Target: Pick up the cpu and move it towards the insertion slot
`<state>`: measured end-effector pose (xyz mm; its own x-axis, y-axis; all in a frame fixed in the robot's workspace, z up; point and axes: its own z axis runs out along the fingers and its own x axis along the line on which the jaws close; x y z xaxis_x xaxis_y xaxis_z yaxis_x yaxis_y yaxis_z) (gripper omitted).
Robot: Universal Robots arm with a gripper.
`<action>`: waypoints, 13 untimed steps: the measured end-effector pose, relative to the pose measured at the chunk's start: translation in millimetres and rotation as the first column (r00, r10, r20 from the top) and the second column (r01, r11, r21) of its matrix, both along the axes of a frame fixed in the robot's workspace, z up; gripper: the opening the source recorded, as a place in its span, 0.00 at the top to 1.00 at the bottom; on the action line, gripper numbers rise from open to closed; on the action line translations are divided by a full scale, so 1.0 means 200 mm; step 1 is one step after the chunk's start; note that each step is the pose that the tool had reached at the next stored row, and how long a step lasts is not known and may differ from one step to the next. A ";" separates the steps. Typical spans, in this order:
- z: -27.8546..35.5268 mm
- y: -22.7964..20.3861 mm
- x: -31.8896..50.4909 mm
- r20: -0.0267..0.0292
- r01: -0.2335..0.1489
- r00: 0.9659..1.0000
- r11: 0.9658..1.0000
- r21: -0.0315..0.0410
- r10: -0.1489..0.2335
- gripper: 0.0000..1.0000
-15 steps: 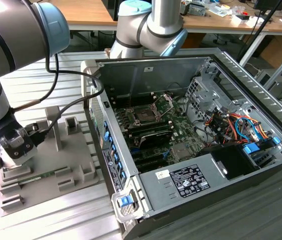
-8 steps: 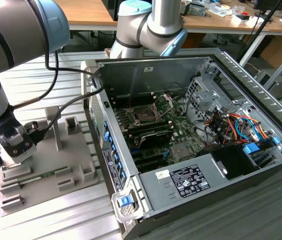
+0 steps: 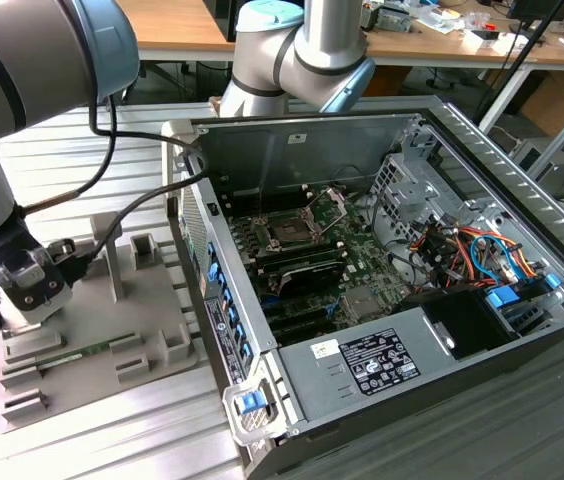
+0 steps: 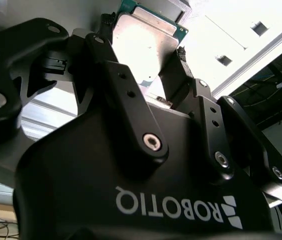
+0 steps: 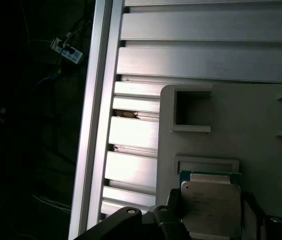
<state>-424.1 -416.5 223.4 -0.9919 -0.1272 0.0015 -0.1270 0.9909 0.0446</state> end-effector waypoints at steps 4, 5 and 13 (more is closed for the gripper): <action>0.019 0.000 0.000 0.000 0.000 1.000 1.000 0.000 0.000 0.45; 0.023 0.000 0.000 0.000 0.000 1.000 1.000 0.000 0.000 0.45; 0.151 0.000 0.000 0.000 0.000 1.000 1.000 0.000 0.000 0.45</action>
<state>-424.1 -416.5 253.5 -0.9919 -0.1272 0.0015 -0.1270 0.9909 0.0445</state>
